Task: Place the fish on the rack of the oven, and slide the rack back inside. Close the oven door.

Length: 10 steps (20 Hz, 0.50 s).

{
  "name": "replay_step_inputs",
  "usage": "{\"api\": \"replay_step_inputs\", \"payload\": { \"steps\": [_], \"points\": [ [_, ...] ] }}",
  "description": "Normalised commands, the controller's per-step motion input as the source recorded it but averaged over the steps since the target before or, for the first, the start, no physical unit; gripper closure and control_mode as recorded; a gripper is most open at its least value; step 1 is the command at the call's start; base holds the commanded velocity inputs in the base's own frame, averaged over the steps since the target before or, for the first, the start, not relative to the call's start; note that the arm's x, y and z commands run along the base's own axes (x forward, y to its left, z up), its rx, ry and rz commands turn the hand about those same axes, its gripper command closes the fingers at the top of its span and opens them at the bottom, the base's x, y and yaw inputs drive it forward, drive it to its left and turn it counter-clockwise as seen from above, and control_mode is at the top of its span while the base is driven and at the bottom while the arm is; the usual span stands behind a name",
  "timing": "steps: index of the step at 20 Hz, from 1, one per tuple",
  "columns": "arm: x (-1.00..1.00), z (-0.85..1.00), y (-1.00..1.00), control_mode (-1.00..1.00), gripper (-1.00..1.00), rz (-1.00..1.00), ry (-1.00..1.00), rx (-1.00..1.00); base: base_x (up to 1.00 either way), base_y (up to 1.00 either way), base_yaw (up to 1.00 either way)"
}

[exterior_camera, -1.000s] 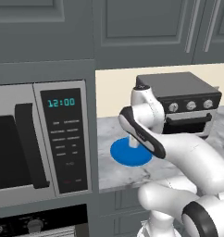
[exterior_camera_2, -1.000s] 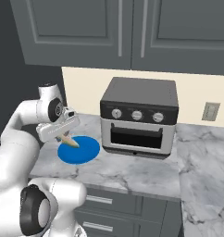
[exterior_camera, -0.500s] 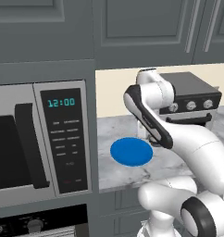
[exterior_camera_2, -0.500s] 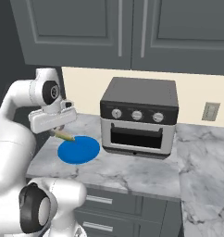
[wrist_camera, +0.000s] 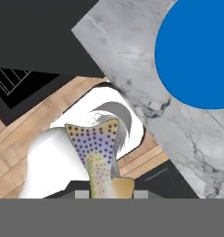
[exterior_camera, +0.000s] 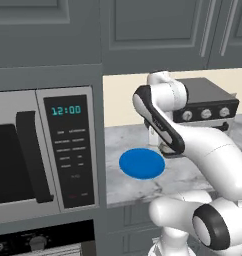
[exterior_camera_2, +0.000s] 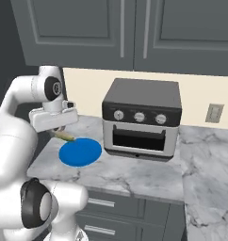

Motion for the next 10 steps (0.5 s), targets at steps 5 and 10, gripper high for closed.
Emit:
{"api": "replay_step_inputs", "payload": {
  "steps": [5,10],
  "points": [
    [0.00,0.00,0.00,1.00,1.00,0.00,0.00,0.00,-0.90,-0.29,0.00],
    [0.00,0.00,0.00,1.00,1.00,0.00,0.00,0.00,-0.74,-0.19,0.12]
  ]
}}
